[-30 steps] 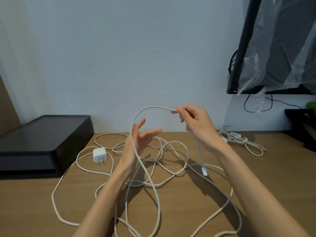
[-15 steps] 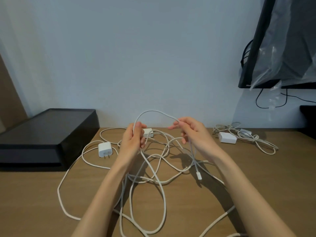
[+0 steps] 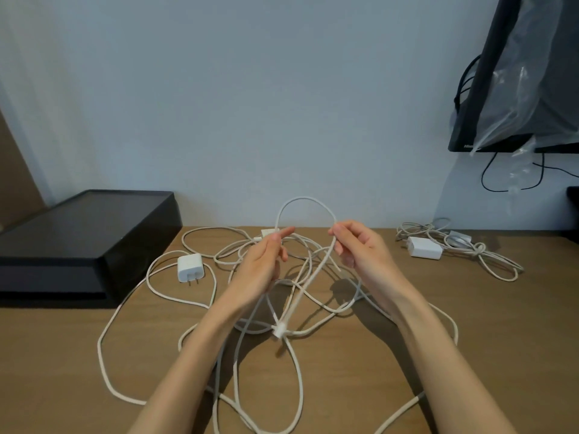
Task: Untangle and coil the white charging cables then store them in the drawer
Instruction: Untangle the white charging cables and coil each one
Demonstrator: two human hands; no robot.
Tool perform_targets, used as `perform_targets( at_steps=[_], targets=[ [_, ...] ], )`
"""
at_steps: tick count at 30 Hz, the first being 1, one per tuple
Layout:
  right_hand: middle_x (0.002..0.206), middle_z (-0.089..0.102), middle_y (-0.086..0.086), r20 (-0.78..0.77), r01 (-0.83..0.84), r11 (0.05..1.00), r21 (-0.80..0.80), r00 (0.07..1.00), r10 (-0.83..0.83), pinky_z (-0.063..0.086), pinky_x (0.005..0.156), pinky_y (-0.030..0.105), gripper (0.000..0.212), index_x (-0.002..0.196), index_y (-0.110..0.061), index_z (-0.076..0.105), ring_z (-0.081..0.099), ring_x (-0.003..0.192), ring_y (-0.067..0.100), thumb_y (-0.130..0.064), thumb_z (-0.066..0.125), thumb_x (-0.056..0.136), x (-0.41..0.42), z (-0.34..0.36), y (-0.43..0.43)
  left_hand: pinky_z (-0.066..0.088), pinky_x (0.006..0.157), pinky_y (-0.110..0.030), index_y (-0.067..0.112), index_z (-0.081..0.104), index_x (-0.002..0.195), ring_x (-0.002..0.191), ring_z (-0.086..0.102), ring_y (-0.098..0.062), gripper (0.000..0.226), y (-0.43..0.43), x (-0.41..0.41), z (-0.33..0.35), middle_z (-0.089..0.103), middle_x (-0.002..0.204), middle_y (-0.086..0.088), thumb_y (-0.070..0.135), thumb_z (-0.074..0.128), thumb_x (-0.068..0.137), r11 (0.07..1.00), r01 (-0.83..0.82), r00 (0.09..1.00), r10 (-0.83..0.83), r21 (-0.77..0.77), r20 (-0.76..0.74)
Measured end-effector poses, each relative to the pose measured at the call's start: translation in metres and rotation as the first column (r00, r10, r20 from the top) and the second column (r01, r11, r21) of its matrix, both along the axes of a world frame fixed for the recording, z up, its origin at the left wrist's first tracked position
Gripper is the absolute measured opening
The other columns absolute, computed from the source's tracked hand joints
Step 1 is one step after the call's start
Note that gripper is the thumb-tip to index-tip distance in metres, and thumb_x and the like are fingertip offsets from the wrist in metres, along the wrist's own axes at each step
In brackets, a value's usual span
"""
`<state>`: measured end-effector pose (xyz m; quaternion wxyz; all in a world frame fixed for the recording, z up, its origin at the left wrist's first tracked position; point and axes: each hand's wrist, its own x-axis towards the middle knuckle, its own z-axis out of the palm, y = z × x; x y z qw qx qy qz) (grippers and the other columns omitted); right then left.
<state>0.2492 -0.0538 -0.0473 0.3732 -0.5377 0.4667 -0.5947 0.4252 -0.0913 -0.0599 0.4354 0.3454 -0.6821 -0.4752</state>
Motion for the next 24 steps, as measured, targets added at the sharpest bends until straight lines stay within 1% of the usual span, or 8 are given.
perform_targets(
  at_steps=[4,6,9,12,14,16,19,24],
  targets=[
    [0.057,0.054,-0.008,0.027,0.007,0.999,-0.045,1.0,-0.006,0.029,0.05,0.017,0.014,0.088,-0.011,0.059,0.037,0.05,0.005,-0.018,0.05,0.097,-0.002,-0.002,0.001,0.027,0.043,-0.017,0.03,0.059,0.111,0.049,0.028,-0.007,0.03,0.0,0.0,-0.002,0.036,0.078,-0.013,0.028,0.03,0.102,0.998,0.061,0.997,-0.061,-0.006,0.048],
    [0.058,0.056,-0.008,0.008,0.026,0.998,-0.06,1.0,-0.026,0.03,0.051,0.018,0.013,0.09,-0.011,0.059,0.037,0.051,0.006,-0.019,0.052,0.096,-0.003,-0.004,0.002,0.03,0.044,-0.014,0.025,0.058,0.12,0.051,0.033,-0.004,0.032,0.002,0.002,0.0,0.047,0.084,-0.008,0.025,0.032,0.102,0.995,0.098,0.993,-0.099,0.011,0.062],
    [0.059,0.059,-0.007,0.049,0.03,0.996,-0.082,0.998,-0.026,0.032,0.052,0.017,0.012,0.091,-0.01,0.059,0.039,0.053,0.007,-0.02,0.053,0.096,-0.003,-0.007,0.001,0.035,0.048,-0.012,0.023,0.058,0.124,0.053,0.043,-0.001,0.033,0.004,0.001,-0.001,0.064,0.094,0.012,0.025,0.033,0.102,0.993,0.112,0.976,-0.101,-0.044,0.195],
    [0.061,0.063,-0.006,0.077,0.059,0.994,-0.092,0.996,-0.052,0.036,0.053,0.016,0.011,0.09,-0.01,0.057,0.045,0.057,0.007,-0.017,0.053,0.096,-0.002,-0.01,-0.001,0.037,0.052,-0.011,0.018,0.058,0.124,0.058,0.05,0.0,0.035,0.008,-0.003,-0.002,0.072,0.092,0.008,0.027,0.032,0.102,0.982,0.189,0.957,-0.179,-0.025,0.23],
    [0.062,0.065,-0.005,0.066,0.101,0.989,-0.106,0.993,-0.094,0.039,0.056,0.014,0.01,0.089,-0.01,0.056,0.05,0.059,0.006,-0.016,0.053,0.096,-0.001,-0.011,-0.003,0.035,0.051,-0.015,0.013,0.058,0.124,0.055,0.047,-0.004,0.037,0.009,-0.004,-0.002,0.067,0.071,0.005,0.027,0.031,0.102,0.969,0.247,0.952,-0.246,0.017,0.18],
    [0.062,0.066,-0.006,0.068,0.178,0.975,-0.133,0.983,-0.17,0.04,0.058,0.012,0.009,0.087,-0.011,0.056,0.053,0.058,0.001,-0.016,0.054,0.095,-0.001,-0.01,-0.004,0.033,0.052,-0.018,0.014,0.059,0.123,0.051,0.04,-0.006,0.038,0.006,-0.002,-0.003,0.047,0.057,0.01,0.027,0.03,0.102,0.964,0.266,0.952,-0.267,0.029,0.148],
    [0.061,0.058,-0.011,0.114,0.316,0.942,-0.117,0.946,-0.303,0.038,0.059,0.015,0.01,0.086,-0.015,0.057,0.048,0.053,-0.002,-0.019,0.055,0.095,-0.008,-0.011,-0.004,0.027,0.049,-0.017,0.019,0.063,0.118,0.049,0.03,-0.005,0.036,0.002,0.0,-0.005,0.034,0.055,0.014,0.028,0.031,0.102,0.966,0.257,0.946,-0.249,-0.014,0.206],
    [0.055,0.047,-0.009,0.056,0.266,0.958,-0.104,0.964,-0.261,0.032,0.052,0.015,0.014,0.086,-0.013,0.062,0.038,0.051,0.004,-0.019,0.054,0.096,-0.011,-0.008,-0.001,0.034,0.056,-0.023,0.026,0.068,0.106,0.053,0.04,-0.004,0.037,-0.001,-0.001,-0.014,0.042,0.059,0.01,0.034,0.032,0.101,0.972,0.182,0.91,-0.109,-0.15,0.399]
  ],
)
